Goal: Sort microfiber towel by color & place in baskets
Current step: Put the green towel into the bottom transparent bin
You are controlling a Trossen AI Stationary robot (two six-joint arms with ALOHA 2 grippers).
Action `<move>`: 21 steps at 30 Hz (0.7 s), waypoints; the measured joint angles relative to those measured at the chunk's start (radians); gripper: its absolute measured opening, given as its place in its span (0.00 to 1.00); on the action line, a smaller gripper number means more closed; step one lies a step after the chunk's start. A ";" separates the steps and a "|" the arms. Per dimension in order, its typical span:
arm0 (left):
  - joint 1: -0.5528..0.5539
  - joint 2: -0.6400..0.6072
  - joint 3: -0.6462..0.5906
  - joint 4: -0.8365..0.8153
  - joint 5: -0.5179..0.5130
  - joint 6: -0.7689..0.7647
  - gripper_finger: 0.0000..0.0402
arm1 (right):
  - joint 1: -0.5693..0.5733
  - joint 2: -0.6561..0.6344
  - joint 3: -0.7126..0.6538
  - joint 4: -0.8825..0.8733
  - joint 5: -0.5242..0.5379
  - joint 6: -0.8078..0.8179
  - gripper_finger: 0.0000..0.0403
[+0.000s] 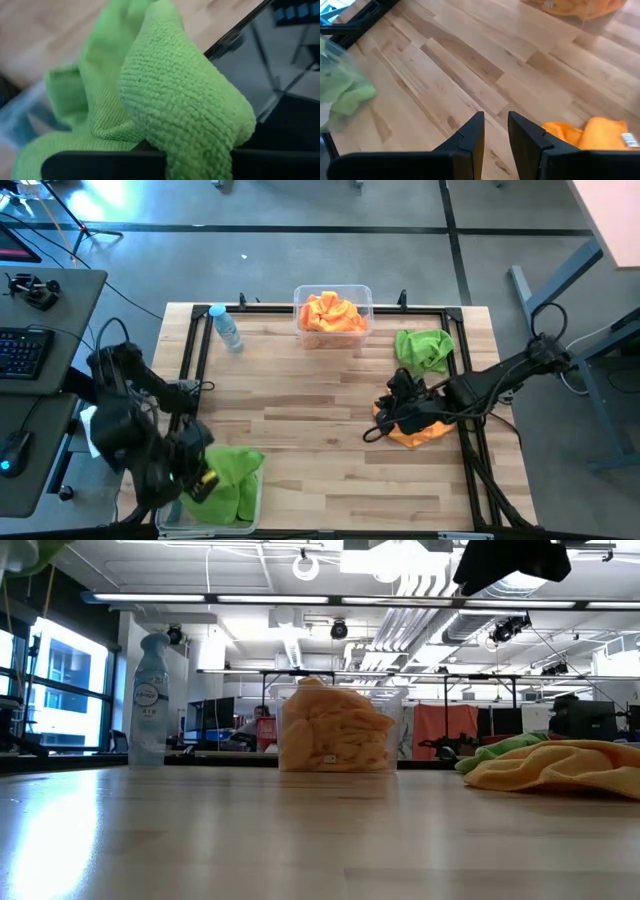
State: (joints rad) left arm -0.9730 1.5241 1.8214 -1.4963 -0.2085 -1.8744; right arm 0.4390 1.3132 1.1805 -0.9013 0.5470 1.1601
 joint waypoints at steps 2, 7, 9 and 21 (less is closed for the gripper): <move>-0.025 0.032 0.000 0.000 0.039 -0.052 0.00 | 0.012 0.013 -0.001 0.019 -0.002 0.036 0.20; -0.084 0.104 0.000 0.023 0.098 -0.163 0.00 | 0.063 0.018 -0.001 0.117 0.009 0.054 0.20; -0.102 0.128 0.000 0.061 0.124 -0.187 0.00 | 0.086 0.018 -0.001 0.145 0.037 0.055 0.20; -0.134 0.165 0.000 0.162 0.190 -0.166 0.00 | 0.194 0.017 -0.001 0.166 0.138 0.133 0.20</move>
State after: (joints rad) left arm -1.1069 1.6894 1.8210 -1.3342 -0.0185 -2.0404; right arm 0.6328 1.3304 1.1797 -0.7349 0.6849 1.2930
